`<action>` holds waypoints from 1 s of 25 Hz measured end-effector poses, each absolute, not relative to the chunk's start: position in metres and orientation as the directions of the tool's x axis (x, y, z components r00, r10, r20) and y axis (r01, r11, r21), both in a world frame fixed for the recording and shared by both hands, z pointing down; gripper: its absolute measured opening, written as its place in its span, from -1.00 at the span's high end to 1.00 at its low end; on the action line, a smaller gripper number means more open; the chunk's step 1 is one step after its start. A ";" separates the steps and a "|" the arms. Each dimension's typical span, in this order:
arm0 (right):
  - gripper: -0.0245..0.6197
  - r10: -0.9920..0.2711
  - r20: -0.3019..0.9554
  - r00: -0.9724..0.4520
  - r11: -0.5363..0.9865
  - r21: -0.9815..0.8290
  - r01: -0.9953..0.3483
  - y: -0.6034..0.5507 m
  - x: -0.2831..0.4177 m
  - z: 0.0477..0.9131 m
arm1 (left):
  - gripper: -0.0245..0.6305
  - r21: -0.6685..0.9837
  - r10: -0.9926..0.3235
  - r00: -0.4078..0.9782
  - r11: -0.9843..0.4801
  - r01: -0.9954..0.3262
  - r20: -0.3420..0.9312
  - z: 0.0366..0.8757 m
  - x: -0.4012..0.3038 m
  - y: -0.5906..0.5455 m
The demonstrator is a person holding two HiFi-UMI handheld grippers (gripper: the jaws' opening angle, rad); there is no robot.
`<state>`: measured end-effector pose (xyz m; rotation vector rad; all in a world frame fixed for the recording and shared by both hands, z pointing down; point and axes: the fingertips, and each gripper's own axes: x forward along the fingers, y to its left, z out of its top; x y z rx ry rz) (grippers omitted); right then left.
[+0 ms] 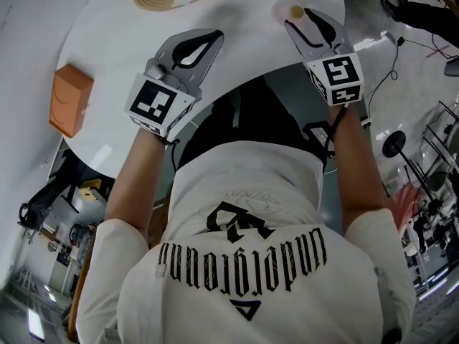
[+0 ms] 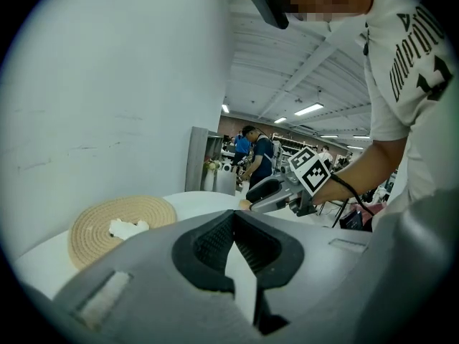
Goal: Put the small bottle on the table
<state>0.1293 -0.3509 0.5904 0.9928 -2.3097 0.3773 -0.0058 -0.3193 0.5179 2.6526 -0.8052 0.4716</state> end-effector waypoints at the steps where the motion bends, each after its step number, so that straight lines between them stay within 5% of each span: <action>1: 0.28 -0.575 0.615 -0.540 0.674 -0.019 -0.738 -0.348 0.130 0.587 | 0.91 0.207 -0.470 0.788 -0.791 -0.576 0.398 0.515 -0.008 -0.316; 25: 0.31 -0.724 0.478 -0.497 0.592 0.060 -0.804 -0.215 0.061 0.452 | 0.91 0.110 -0.478 0.826 -0.843 -0.527 0.299 0.427 -0.087 -0.185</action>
